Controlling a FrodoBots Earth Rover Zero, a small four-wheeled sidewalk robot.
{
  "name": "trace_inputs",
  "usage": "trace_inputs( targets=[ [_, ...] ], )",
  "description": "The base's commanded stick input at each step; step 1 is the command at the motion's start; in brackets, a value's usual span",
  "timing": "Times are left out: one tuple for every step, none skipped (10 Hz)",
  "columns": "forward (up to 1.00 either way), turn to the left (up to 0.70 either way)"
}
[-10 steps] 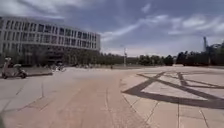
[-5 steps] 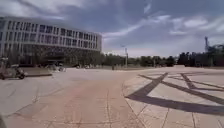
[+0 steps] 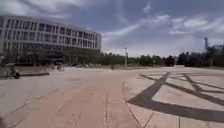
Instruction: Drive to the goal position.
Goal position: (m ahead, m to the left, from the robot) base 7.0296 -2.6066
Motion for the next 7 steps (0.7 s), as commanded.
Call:
trace_inputs(
  targets=[
    [0.58, 0.00],
    [0.58, 0.00],
    [0.58, 0.00],
    [0.58, 0.00],
    [0.58, 0.00],
    [0.59, 0.00],
    [0.59, 0.00]
  ],
)
